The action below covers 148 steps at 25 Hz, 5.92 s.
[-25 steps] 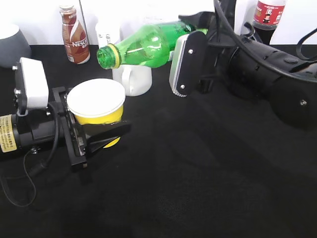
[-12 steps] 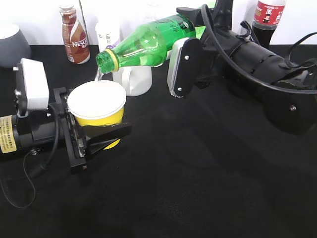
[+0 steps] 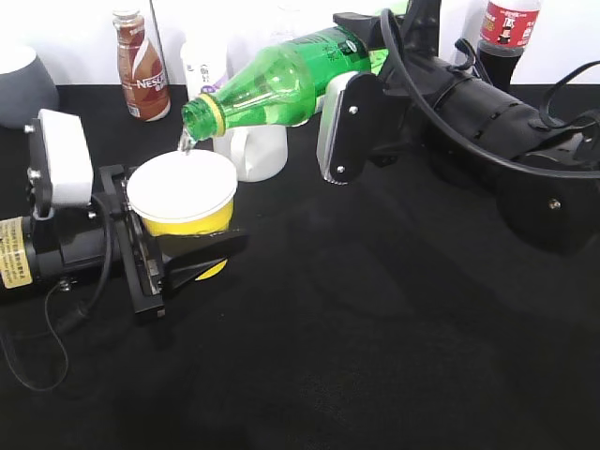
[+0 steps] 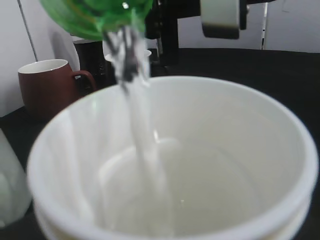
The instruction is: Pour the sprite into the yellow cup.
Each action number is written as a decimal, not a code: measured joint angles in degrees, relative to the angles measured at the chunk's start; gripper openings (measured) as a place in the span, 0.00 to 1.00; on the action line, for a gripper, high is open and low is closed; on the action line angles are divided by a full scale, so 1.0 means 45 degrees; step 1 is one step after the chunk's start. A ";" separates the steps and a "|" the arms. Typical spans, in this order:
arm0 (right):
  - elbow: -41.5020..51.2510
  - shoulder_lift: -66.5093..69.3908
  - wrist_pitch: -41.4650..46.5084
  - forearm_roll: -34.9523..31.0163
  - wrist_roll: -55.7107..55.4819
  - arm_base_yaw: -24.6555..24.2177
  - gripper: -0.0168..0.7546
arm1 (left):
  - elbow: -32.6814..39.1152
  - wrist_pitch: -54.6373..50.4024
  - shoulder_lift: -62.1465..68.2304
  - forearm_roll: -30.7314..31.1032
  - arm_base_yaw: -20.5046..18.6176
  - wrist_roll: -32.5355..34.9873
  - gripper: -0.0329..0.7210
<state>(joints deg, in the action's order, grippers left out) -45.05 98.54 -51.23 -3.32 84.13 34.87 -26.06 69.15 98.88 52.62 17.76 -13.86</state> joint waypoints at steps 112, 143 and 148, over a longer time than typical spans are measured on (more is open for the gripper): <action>-0.1470 0.3284 0.1699 -0.0725 -1.9175 -0.1353 0.86 | 0.0626 -1.2235 -0.7796 -1.1001 -0.0890 0.3307 0.80; 0.3577 -2.0284 2.4652 0.0898 -1.8880 -0.1353 0.79 | -0.1378 -3.0427 -2.1263 -1.2616 -0.0887 0.3401 0.72; 0.3577 -2.0284 2.4652 0.0898 -1.8880 -0.1353 0.79 | -0.0837 -2.8949 -2.1178 -1.2638 -0.0887 0.3401 0.67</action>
<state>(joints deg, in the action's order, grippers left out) -28.95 7.26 59.71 0.72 -0.83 28.78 -29.83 -61.12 3.57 -4.25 13.77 1.45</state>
